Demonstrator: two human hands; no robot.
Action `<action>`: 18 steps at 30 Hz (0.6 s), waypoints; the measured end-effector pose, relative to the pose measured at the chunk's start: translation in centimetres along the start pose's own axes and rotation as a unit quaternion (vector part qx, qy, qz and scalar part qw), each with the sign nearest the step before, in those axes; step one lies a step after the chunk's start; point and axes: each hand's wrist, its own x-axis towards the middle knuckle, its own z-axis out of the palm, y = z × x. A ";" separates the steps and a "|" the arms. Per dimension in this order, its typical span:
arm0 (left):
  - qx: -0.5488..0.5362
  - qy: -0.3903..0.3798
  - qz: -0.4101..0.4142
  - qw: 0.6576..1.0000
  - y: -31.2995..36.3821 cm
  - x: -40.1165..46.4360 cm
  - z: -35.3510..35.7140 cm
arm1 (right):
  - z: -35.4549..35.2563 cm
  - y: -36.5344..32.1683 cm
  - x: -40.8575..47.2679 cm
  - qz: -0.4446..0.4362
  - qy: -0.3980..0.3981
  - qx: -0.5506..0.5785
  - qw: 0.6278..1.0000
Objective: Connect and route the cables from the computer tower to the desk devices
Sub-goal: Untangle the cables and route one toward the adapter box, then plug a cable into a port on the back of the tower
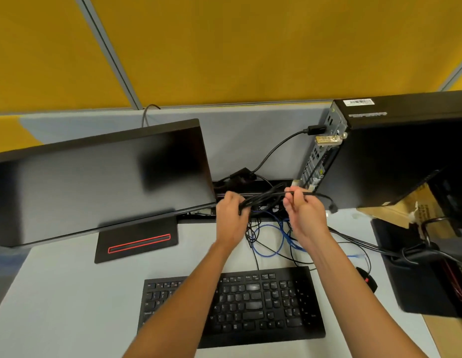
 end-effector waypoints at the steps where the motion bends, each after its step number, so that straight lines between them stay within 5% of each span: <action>1: -0.015 0.013 -0.020 1.000 0.0 -0.5 0.6 | 0.0 0.4 0.1 0.028 -0.010 0.019 0.999; 6: 0.053 -0.032 0.007 0.998 0.7 -0.9 0.1 | 0.5 1.3 1.2 0.043 0.044 -0.078 0.995; 11: 0.303 -0.084 0.231 0.921 -3.8 0.2 -1.9 | -0.9 0.0 2.1 0.011 0.075 -0.206 0.976; 15: 0.358 -0.101 0.235 0.898 -4.9 0.6 -1.8 | -2.5 -2.9 2.7 -0.059 0.056 -0.278 0.957; 18: 0.317 -0.109 0.196 0.922 -3.1 0.5 -1.1 | -2.5 -3.6 1.9 -0.100 -0.005 -0.362 0.927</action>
